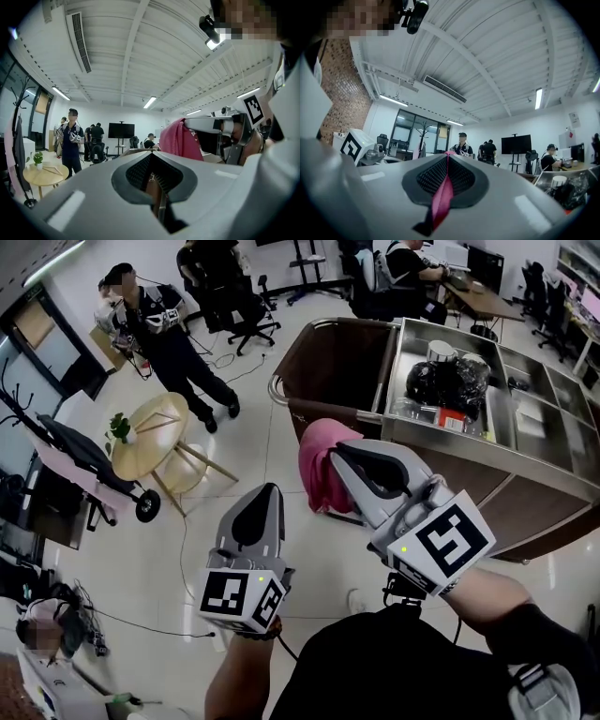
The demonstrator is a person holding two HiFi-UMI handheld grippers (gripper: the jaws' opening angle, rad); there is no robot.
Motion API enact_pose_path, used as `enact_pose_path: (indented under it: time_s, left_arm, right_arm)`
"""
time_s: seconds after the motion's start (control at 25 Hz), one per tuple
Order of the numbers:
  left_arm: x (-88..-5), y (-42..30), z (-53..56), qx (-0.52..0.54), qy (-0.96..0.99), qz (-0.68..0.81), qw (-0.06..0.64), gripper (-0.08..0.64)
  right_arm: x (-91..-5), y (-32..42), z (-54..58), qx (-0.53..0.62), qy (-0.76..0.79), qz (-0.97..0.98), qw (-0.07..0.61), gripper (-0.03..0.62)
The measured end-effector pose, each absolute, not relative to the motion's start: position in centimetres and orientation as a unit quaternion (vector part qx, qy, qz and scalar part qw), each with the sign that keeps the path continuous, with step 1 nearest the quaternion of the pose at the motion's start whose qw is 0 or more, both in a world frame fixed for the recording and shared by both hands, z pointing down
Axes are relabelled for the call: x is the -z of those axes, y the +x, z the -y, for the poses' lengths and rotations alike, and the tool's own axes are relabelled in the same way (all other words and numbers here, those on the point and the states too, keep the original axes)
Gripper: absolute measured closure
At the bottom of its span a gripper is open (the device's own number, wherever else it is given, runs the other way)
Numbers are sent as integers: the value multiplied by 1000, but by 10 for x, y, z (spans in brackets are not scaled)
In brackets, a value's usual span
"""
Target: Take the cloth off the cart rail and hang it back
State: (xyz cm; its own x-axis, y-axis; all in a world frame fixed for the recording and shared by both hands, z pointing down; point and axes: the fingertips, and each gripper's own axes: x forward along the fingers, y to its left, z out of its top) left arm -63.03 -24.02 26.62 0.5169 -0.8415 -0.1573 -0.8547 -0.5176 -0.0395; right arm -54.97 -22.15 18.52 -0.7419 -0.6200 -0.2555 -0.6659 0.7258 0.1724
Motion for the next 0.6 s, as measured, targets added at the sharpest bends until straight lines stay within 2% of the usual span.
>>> enact_pose_path:
  time_s: [0.36,0.6]
  left_arm:
    - [-263,-627,291,-54,-872,-483,55,560]
    - [-269,-646,325,-61,-877,-473,54,560]
  right_arm:
    - [-182,-547,270,-101,-360,-924,76,586]
    - [-179,-570,303,-135,-360,-918,91,586]
